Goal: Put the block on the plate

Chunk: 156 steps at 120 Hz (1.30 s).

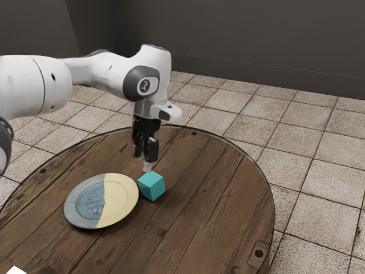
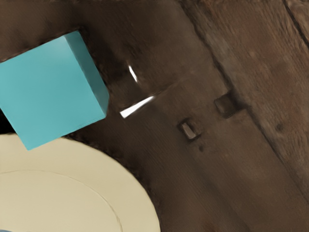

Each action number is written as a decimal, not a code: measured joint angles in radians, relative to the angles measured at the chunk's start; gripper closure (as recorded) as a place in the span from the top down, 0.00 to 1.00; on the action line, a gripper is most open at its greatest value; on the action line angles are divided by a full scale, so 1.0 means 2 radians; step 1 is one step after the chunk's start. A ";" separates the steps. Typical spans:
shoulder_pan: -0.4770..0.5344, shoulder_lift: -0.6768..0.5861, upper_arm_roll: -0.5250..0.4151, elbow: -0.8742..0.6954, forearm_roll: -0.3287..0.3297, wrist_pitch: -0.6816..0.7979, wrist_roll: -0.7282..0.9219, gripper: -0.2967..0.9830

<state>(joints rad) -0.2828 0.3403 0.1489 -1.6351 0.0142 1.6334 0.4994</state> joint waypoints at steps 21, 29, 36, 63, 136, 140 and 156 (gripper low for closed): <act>0.024 0.041 0.003 -0.029 -0.058 0.105 0.006 0.77; 0.037 0.053 0.007 -0.032 -0.077 0.136 0.006 0.77; 0.046 0.062 0.012 -0.032 -0.087 0.156 0.007 0.77; 0.054 0.098 0.014 -0.033 -0.114 0.212 0.007 0.77; 0.054 0.102 0.008 -0.049 -0.115 0.236 0.010 0.57; 0.054 0.093 0.008 -0.049 -0.109 0.234 0.010 0.55; 0.054 0.053 0.009 -0.053 -0.088 0.222 0.009 0.53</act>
<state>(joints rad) -0.1750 0.4463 0.1665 -1.7401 -0.1612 2.0770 0.5173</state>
